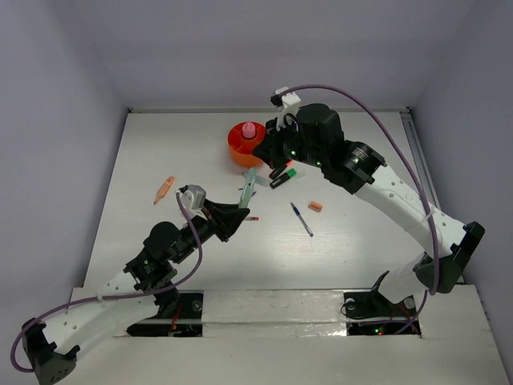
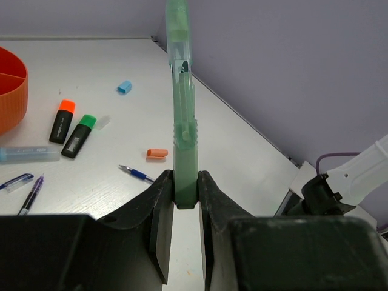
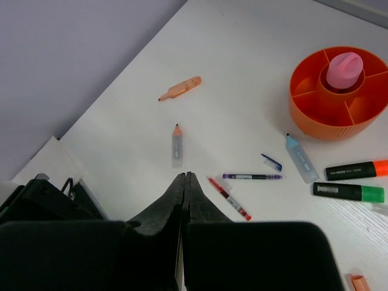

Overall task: Sort the stationery into containers
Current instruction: Close the pen cap on the pen.

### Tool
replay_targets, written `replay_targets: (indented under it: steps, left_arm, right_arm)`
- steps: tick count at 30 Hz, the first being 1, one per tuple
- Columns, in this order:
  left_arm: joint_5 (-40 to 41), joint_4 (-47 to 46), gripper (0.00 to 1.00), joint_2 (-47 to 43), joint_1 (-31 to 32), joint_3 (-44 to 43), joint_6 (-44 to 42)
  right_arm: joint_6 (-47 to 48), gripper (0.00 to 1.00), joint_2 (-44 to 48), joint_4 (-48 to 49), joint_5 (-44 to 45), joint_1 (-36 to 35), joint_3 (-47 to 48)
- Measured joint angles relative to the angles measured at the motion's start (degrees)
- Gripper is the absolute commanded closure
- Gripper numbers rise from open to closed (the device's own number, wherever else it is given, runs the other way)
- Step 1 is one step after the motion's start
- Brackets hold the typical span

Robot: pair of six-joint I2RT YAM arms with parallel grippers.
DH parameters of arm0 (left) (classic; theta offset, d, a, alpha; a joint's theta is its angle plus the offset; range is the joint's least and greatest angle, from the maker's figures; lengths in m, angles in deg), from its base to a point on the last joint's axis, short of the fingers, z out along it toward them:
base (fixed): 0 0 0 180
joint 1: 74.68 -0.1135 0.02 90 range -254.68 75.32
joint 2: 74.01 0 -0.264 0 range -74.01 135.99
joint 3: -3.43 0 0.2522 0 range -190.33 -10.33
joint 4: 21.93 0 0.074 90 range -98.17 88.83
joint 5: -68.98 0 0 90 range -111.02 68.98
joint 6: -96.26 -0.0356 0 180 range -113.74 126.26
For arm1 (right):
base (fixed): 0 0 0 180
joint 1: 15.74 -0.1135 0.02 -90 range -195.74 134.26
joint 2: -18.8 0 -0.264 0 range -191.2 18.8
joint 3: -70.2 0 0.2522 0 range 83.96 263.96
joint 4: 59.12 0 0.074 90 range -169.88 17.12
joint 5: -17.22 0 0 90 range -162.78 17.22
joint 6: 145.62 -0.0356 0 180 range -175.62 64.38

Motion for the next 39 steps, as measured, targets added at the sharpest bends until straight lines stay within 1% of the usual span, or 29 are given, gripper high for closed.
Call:
replay_targets:
  steps: [2, 3, 5, 6, 7, 8, 9, 10, 11, 15, 19, 26, 30, 31, 32, 33, 37, 39]
  left_arm:
    - [0.0, 0.2, 1.0, 0.0, 0.0, -0.2, 0.1]
    - [0.0, 0.2, 1.0, 0.0, 0.0, -0.3, 0.2]
    - [0.0, 0.2, 1.0, 0.0, 0.0, -0.5, 0.4]
    - [0.0, 0.1, 1.0, 0.0, 0.0, -0.5, 0.5]
    - [0.0, 0.1, 1.0, 0.0, 0.0, -0.5, 0.6]
    - [0.0, 0.1, 1.0, 0.0, 0.0, -0.5, 0.7]
    - [0.0, 0.1, 1.0, 0.1, 0.0, -0.5, 0.8]
    - [0.0, 0.1, 1.0, 0.2, 0.0, -0.6, 0.8]
    - [0.0, 0.1, 1.0, 0.4, 0.0, -0.7, 0.8]
    - [0.1, 0.1, 1.0, 0.9, 0.0, -1.1, 0.9]
    - [0.1, 0.0, 1.0, 1.0, 0.0, -1.2, 1.0]
    - [0.5, 0.0, 1.0, 1.0, 0.0, -1.2, 1.0]
    - [1.3, 0.0, 1.0, 1.0, 0.4, -1.2, 1.0]
    - [1.6, 0.0, 1.0, 1.0, 0.5, -1.2, 1.0]
    - [1.7, 0.0, 1.0, 1.0, 0.5, -1.2, 1.0]
    - [1.9, 0.1, 1.0, 1.1, 0.6, -1.2, 0.9]
    - [2.5, 0.2, 1.0, 1.7, 0.7, -1.2, 1.0]
    - [2.7, 0.2, 1.0, 1.8, 0.7, -1.2, 1.0]
  right_arm:
    - [-0.2, 1.0, 0.0, 0.4, -0.7, 0.2, 0.0]
    - [-0.3, 0.98, 0.0, 0.5, -1.1, 0.3, 0.0]
    - [-0.7, 0.81, 0.1, 0.8, -1.8, 0.3, -0.3]
    - [-0.9, 0.7, 0.2, 0.9, -2.0, 0.3, -0.5]
    - [-1.1, 0.44, 0.3, 0.9, -2.1, 0.3, -0.7]
    - [-1.5, 0.35, 0.5, 1.2, -2.1, 0.3, -1.2]
    - [-1.3, 0.3, 0.7, 1.2, -2.1, 0.3, -1.6]
    - [-1.6, 0.25, 0.9, 1.1, -2.1, 0.3, -1.9]
    - [-1.8, 0.24, 1.0, 1.1, -2.2, 0.3, -2.0]
    - [-2.8, 0.25, 1.0, 1.1, -3.7, 0.3, -2.0]
    - [-3.9, 0.32, 1.0, 1.3, -4.9, 0.3, -2.4]
    - [-6.1, 0.33, 1.1, 2.1, -6.5, 0.3, -5.2]
    - [-7.4, 0.41, 1.1, 3.1, -7.4, 0.3, -7.4]
    - [-7.9, 0.46, 1.1, 3.8, -7.8, 0.3, -8.0]
    - [-8.2, 0.48, 1.1, 4.3, -8.2, 0.3, -8.7]
    - [-8.6, 0.52, 1.1, 4.9, -8.6, 0.3, -9.2]
    - [-9.7, 0.57, 1.5, 7.5, -9.7, 0.3, -11.2]
    - [-10.1, 0.62, 1.8, 8.2, -9.9, 0.3, -11.8]
